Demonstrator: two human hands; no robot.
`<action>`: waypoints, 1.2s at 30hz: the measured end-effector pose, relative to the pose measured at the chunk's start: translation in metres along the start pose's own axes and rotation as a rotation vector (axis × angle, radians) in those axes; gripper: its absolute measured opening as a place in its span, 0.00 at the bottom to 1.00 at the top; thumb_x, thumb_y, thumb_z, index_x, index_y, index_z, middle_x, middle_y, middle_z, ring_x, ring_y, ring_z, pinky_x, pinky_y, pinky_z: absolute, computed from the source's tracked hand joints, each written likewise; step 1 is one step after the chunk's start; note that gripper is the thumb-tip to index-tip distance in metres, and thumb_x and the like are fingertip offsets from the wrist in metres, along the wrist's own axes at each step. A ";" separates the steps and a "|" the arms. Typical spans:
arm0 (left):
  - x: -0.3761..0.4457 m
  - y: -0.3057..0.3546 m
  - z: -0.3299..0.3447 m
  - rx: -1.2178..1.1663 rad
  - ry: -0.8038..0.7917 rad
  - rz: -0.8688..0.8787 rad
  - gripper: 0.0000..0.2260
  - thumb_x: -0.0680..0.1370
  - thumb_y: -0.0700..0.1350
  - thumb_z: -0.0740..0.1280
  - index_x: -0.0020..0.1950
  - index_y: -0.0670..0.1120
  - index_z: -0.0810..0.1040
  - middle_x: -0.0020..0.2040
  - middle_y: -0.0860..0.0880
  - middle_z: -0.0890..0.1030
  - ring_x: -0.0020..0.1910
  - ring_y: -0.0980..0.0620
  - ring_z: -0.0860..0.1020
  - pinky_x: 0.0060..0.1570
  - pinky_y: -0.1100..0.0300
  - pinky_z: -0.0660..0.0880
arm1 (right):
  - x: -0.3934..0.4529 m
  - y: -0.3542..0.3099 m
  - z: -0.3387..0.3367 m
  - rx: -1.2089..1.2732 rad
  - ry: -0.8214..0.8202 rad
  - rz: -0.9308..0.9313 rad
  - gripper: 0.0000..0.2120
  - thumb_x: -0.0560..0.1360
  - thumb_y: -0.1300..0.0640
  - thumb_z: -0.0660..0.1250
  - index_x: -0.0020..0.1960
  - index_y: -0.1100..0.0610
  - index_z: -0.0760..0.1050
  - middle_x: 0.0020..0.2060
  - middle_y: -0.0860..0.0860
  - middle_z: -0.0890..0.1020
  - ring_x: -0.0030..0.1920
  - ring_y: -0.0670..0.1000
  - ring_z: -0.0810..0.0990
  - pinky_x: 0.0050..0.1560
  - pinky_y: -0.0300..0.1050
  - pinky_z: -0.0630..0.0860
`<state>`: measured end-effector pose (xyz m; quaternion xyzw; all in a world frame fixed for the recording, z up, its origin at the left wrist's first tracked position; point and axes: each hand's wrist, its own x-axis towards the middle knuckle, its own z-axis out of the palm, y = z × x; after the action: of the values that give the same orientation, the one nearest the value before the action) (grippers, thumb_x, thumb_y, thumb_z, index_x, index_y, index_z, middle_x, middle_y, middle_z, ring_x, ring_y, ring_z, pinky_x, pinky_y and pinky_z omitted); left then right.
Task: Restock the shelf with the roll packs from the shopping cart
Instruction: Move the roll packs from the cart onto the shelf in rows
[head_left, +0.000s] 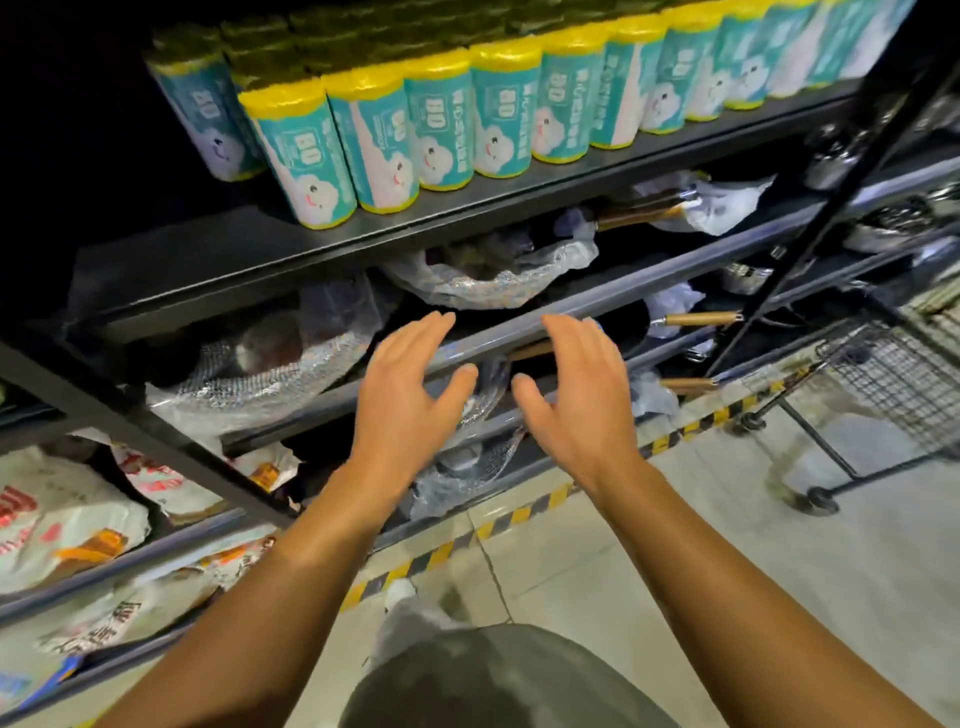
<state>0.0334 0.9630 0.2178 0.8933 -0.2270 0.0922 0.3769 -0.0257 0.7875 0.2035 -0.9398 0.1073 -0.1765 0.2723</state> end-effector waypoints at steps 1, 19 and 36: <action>-0.002 0.011 0.011 -0.022 -0.022 0.014 0.25 0.77 0.54 0.65 0.73 0.48 0.73 0.72 0.49 0.74 0.72 0.51 0.69 0.68 0.63 0.61 | -0.009 0.011 -0.007 -0.001 0.015 0.032 0.30 0.76 0.44 0.62 0.75 0.55 0.66 0.71 0.51 0.71 0.75 0.58 0.64 0.74 0.60 0.62; 0.028 0.153 0.180 -0.231 -0.381 0.259 0.21 0.78 0.50 0.67 0.71 0.47 0.74 0.67 0.50 0.77 0.67 0.53 0.71 0.68 0.58 0.67 | -0.065 0.165 -0.110 -0.187 0.250 0.472 0.30 0.75 0.43 0.60 0.75 0.53 0.67 0.73 0.51 0.71 0.76 0.58 0.64 0.75 0.61 0.59; 0.089 0.304 0.391 -0.305 -0.827 0.587 0.25 0.76 0.51 0.68 0.72 0.45 0.73 0.71 0.46 0.74 0.71 0.50 0.68 0.71 0.58 0.63 | -0.088 0.327 -0.200 -0.208 0.410 1.053 0.31 0.78 0.47 0.65 0.77 0.56 0.65 0.76 0.55 0.68 0.79 0.60 0.58 0.78 0.59 0.54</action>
<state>-0.0352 0.4669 0.1662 0.6888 -0.6081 -0.2004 0.3400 -0.2192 0.4478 0.1573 -0.7280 0.6282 -0.1845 0.2034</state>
